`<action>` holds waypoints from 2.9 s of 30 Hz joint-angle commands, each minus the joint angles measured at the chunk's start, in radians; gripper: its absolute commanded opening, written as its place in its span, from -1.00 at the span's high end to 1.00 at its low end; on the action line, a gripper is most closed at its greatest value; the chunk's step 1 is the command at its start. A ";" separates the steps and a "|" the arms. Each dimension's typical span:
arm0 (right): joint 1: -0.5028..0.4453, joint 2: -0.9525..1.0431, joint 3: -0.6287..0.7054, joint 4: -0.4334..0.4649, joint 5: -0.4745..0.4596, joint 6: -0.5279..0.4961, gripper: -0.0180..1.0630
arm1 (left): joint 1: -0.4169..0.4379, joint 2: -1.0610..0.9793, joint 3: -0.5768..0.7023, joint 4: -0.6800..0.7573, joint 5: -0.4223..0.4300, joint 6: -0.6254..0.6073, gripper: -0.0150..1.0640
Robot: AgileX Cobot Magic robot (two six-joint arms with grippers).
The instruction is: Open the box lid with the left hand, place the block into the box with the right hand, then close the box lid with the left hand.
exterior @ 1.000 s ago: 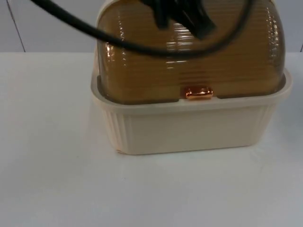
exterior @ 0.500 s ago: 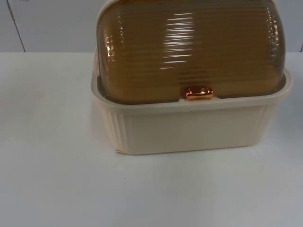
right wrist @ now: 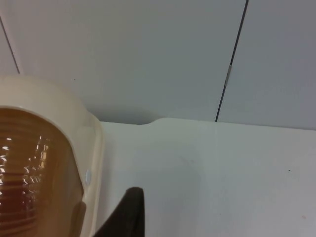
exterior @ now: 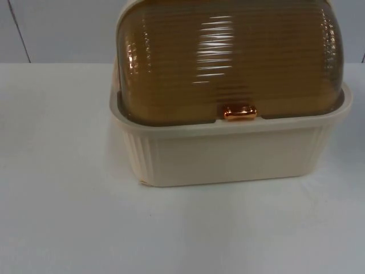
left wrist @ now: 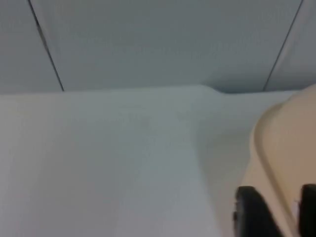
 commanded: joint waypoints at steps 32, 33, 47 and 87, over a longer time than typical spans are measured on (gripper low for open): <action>0.005 -0.206 0.006 -0.031 0.141 0.145 -0.96 | 0.008 -0.115 0.003 0.027 -0.063 -0.006 -0.97; 0.003 -0.216 0.006 -0.038 0.161 0.145 -0.96 | 0.008 -0.134 0.003 0.053 -0.051 0.016 -0.97; 0.003 -0.427 -0.069 -0.372 0.243 0.388 -0.96 | 0.008 -0.496 0.003 0.107 -0.044 0.105 -0.97; 0.006 -1.001 -0.333 -0.133 0.730 0.064 -0.96 | 0.209 -1.276 -0.065 -0.135 0.380 0.349 -0.97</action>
